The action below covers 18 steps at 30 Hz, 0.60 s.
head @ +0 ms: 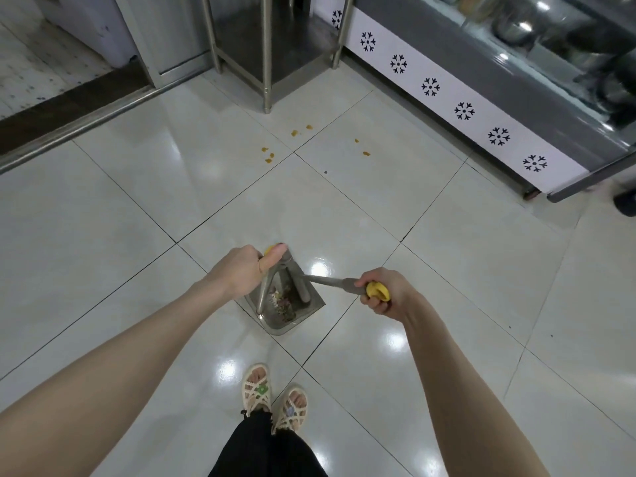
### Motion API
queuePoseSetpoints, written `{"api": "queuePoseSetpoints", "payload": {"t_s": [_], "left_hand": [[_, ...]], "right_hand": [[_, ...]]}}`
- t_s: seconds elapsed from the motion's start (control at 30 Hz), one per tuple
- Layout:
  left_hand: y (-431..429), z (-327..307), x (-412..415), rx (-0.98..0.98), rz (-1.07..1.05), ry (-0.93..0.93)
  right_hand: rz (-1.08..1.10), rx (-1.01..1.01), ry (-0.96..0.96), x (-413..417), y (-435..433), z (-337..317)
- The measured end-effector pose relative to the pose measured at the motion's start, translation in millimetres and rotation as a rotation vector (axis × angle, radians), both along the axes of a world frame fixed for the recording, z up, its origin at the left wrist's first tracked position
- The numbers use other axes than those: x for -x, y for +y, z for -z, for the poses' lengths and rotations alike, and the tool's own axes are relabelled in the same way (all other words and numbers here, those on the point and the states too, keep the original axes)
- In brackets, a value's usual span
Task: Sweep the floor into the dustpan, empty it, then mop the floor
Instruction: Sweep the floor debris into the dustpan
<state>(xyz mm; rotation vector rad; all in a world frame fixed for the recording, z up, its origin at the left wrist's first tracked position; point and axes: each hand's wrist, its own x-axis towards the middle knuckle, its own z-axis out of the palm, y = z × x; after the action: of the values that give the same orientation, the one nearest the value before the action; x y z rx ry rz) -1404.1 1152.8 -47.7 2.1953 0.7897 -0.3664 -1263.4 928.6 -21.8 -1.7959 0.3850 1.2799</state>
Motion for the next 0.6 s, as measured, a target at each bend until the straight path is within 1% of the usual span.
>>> {"api": "queuePoseSetpoints", "payload": {"t_s": [0.13,0.27,0.43,0.5,0.6], "left_hand": [[-0.6,2.4,13.5,0.015,-0.014,0.002],[4.2,0.2,24.1,0.017,-0.039,0.017],[7.9,-5.2,36.4,0.01,-0.088,0.017],[8.1,-4.2,40.4,0.006,-0.105,0.022],[6.9,-3.1,41.4,0.002,-0.135,0.027]], "right_hand": [[-0.071,0.016,-0.074,-3.8,3.8,-1.0],[-0.077,0.017,-0.133,-14.2,8.2,2.7],[-0.09,0.034,-0.179,-15.9,23.1,28.7],[-0.091,0.046,-0.156,-9.6,29.5,39.4],[-0.1,0.019,-0.031,4.3,34.7,47.9]]}}
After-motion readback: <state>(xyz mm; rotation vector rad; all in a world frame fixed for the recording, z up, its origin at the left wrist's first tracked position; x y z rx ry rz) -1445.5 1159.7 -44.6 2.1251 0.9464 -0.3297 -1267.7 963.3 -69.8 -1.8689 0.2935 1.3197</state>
